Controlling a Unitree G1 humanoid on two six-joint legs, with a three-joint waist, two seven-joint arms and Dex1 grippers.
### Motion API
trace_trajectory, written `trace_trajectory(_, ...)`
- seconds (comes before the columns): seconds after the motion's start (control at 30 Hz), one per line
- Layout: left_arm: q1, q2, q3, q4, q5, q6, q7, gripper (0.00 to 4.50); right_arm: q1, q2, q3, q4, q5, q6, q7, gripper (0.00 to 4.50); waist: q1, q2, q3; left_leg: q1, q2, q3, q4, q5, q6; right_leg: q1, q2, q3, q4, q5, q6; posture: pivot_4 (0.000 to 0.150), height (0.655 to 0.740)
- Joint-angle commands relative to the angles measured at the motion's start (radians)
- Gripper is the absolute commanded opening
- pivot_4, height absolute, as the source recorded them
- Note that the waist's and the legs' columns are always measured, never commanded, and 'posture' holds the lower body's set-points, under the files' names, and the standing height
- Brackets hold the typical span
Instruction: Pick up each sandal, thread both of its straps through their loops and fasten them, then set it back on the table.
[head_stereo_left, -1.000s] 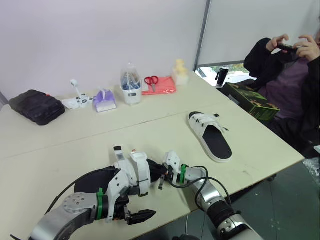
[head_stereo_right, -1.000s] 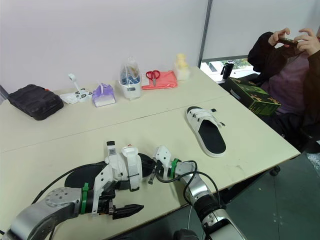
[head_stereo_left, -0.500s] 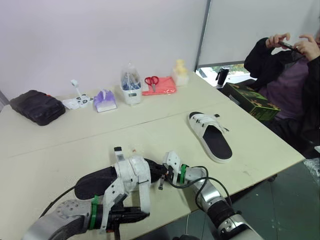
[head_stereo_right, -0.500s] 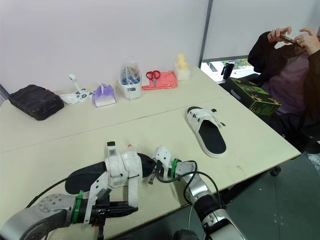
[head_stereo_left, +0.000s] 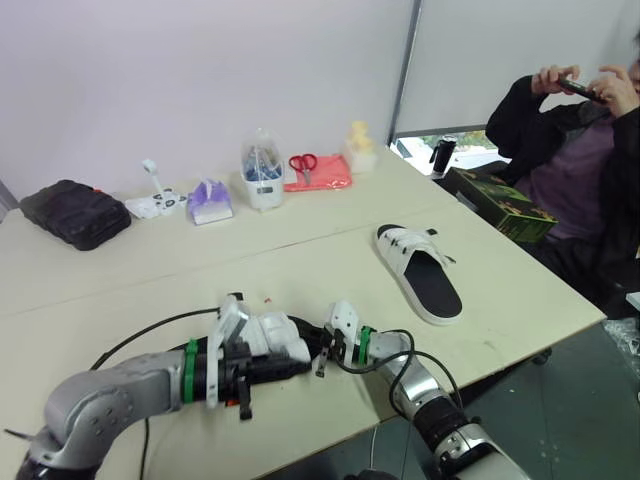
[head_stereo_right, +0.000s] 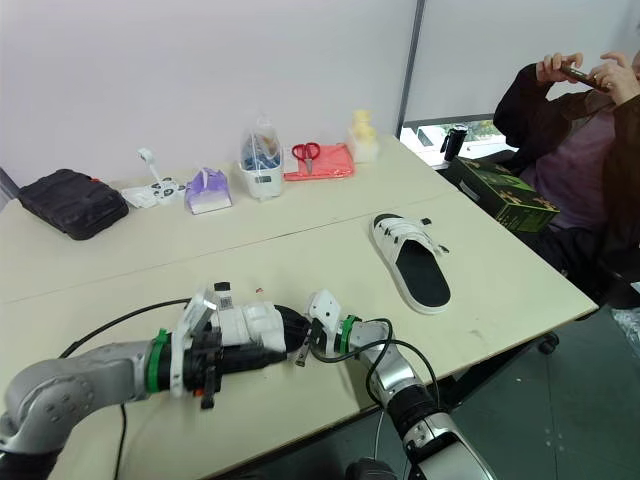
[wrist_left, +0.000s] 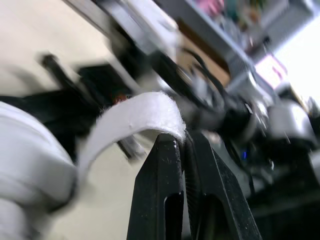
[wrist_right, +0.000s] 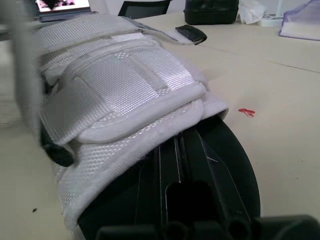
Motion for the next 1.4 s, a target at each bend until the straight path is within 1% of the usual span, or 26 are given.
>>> trace_trajectory(0.03, -0.057, -0.034, 0.043, 0.051, -0.045, 0.006, 0.050, 0.07, 0.082, -0.043, 0.074, 0.220, -0.125, 0.112, -0.008, 0.00, 0.000, 0.000, 0.000, 0.000, 0.000, 0.000, 0.000, 0.000, 0.000, 0.000, 0.000, 0.000, 0.000, 0.000, 0.000, 0.150, 0.7400)
trace_trajectory(0.23, -0.102, -0.075, 0.061, 0.101, -0.073, 0.024, 0.103, 0.07, 0.084, -0.042, 0.073, 0.221, -0.122, 0.111, -0.017, 0.00, 0.000, 0.001, 0.000, 0.000, 0.001, -0.001, 0.006, 0.000, 0.000, 0.002, 0.000, 0.000, 0.002, 0.000, 0.000, 0.150, 0.7400)
trace_trajectory(0.27, -0.106, -0.084, 0.062, 0.113, -0.076, 0.030, 0.121, 0.35, 0.090, -0.047, 0.079, 0.216, -0.126, 0.109, -0.012, 0.00, 0.000, 0.001, 0.000, 0.000, 0.001, -0.001, 0.007, 0.000, 0.000, 0.002, 0.000, 0.000, 0.002, 0.000, 0.000, 0.150, 0.7400)
trace_trajectory(0.33, -0.110, -0.096, 0.055, 0.135, -0.036, 0.019, 0.155, 0.96, 0.097, -0.055, 0.085, 0.212, -0.131, 0.105, -0.006, 0.00, 0.001, 0.001, 0.000, 0.000, 0.002, -0.001, 0.008, 0.000, 0.000, 0.002, -0.001, 0.000, 0.002, 0.000, 0.000, 0.150, 0.7400)
trace_trajectory(0.43, -0.119, -0.113, 0.073, 0.163, -0.033, 0.008, 0.183, 2.45, 0.098, -0.055, 0.084, 0.209, -0.131, 0.107, -0.009, 0.00, 0.000, 0.001, 0.000, 0.000, 0.001, -0.001, 0.009, 0.000, 0.000, 0.003, -0.001, 0.000, 0.002, 0.000, 0.000, 0.150, 0.7400)
trace_trajectory(0.47, -0.129, -0.118, 0.078, 0.175, -0.023, 0.001, 0.193, 2.85, 0.097, -0.055, 0.083, 0.208, -0.131, 0.108, -0.009, 0.00, 0.000, 0.001, 0.000, 0.000, 0.001, -0.001, 0.009, 0.000, 0.000, 0.003, -0.001, 0.000, 0.002, 0.000, 0.000, 0.150, 0.7400)
trace_trajectory(0.5, -0.135, -0.122, 0.080, 0.182, -0.015, -0.003, 0.200, 3.49, 0.097, -0.056, 0.083, 0.208, -0.131, 0.108, -0.009, 0.00, 0.000, 0.001, 0.000, 0.000, 0.001, -0.001, 0.009, 0.000, 0.000, 0.003, -0.001, 0.000, 0.002, 0.000, 0.000, 0.150, 0.7400)
trace_trajectory(0.57, -0.177, -0.118, 0.098, 0.205, -0.004, -0.017, 0.196, 4.37, 0.098, -0.055, 0.082, 0.205, -0.130, 0.110, -0.009, 0.00, 0.002, 0.001, 0.000, 0.000, 0.001, -0.001, 0.009, 0.000, 0.000, 0.004, -0.001, 0.000, 0.003, 0.000, 0.000, 0.150, 0.7400)
trace_trajectory(0.6, -0.196, -0.116, 0.106, 0.212, -0.004, -0.021, 0.188, 4.37, 0.098, -0.056, 0.082, 0.206, -0.129, 0.110, -0.008, 0.00, 0.002, 0.001, 0.000, 0.000, 0.001, -0.001, 0.009, 0.000, 0.000, 0.004, -0.001, 0.000, 0.003, 0.000, 0.000, 0.150, 0.7400)
trace_trajectory(0.67, -0.245, -0.088, 0.098, 0.214, 0.033, -0.041, 0.158, 4.37, 0.093, -0.055, 0.080, 0.211, -0.128, 0.111, -0.008, 0.00, 0.002, 0.001, 0.000, 0.000, 0.001, -0.001, 0.010, 0.000, 0.000, 0.004, -0.001, 0.000, 0.003, 0.000, 0.000, 0.150, 0.7400)
trace_trajectory(0.87, -0.358, -0.025, 0.042, 0.238, 0.196, -0.138, 0.080, 4.37, 0.088, -0.051, 0.075, 0.215, -0.125, 0.113, -0.011, 0.00, -0.001, 0.001, -0.001, 0.000, 0.000, 0.000, 0.009, 0.000, 0.000, 0.004, -0.001, 0.000, 0.003, 0.000, 0.000, 0.150, 0.7400)
trace_trajectory(0.93, -0.378, -0.009, -0.004, 0.253, 0.275, -0.178, 0.050, 4.37, 0.087, -0.049, 0.075, 0.217, -0.126, 0.113, -0.012, 0.00, 0.000, 0.001, -0.001, 0.000, 0.000, 0.000, 0.009, 0.000, 0.000, 0.004, -0.001, 0.001, 0.003, 0.000, 0.000, 0.150, 0.7400)
trace_trajectory(0.97, -0.389, 0.028, -0.074, 0.262, 0.349, -0.220, -0.016, 4.37, 0.087, -0.047, 0.075, 0.217, -0.125, 0.113, -0.013, 0.00, 0.000, 0.001, 0.000, 0.000, 0.000, 0.000, 0.009, 0.000, 0.000, 0.004, -0.001, 0.001, 0.003, 0.000, 0.000, 0.150, 0.7400)
trace_trajectory(1.03, -0.404, 0.078, -0.154, 0.287, 0.418, -0.244, -0.118, 4.37, 0.088, -0.042, 0.076, 0.217, -0.124, 0.114, -0.016, 0.00, 0.000, 0.002, 0.000, 0.000, 0.000, 0.000, 0.009, 0.000, 0.000, 0.004, -0.001, 0.000, 0.003, 0.000, 0.000, 0.150, 0.7400)
trace_trajectory(1.17, -0.424, 0.129, -0.204, 0.345, 0.454, -0.246, -0.267, 4.37, 0.089, -0.037, 0.076, 0.221, -0.123, 0.113, -0.021, 0.00, -0.002, 0.003, 0.000, 0.000, 0.000, 0.000, 0.009, 0.000, 0.000, 0.002, -0.001, 0.000, 0.003, 0.000, 0.000, 0.150, 0.7400)
trace_trajectory(1.23, -0.428, 0.135, -0.212, 0.362, 0.475, -0.250, -0.306, 4.37, 0.089, -0.036, 0.075, 0.222, -0.123, 0.112, -0.022, 0.00, -0.002, 0.003, 0.000, -0.001, 0.000, 0.000, 0.009, 0.000, 0.000, 0.002, -0.001, 0.000, 0.003, 0.000, 0.000, 0.150, 0.7400)
trace_trajectory(1.33, -0.434, 0.116, -0.233, 0.412, 0.525, -0.278, -0.341, 4.37, 0.090, -0.031, 0.074, 0.224, -0.121, 0.112, -0.026, 0.00, -0.001, 0.003, 0.001, -0.001, 0.001, 0.000, 0.009, 0.000, 0.000, 0.001, -0.001, 0.000, 0.003, 0.000, 0.000, 0.150, 0.7400)
trace_trajectory(1.4, -0.437, 0.088, -0.223, 0.426, 0.535, -0.284, -0.337, 3.84, 0.093, -0.031, 0.075, 0.222, -0.121, 0.112, -0.027, 0.00, -0.002, 0.003, 0.001, -0.001, 0.001, 0.000, 0.009, 0.000, 0.000, 0.001, -0.001, 0.000, 0.003, 0.000, 0.000, 0.150, 0.7400)
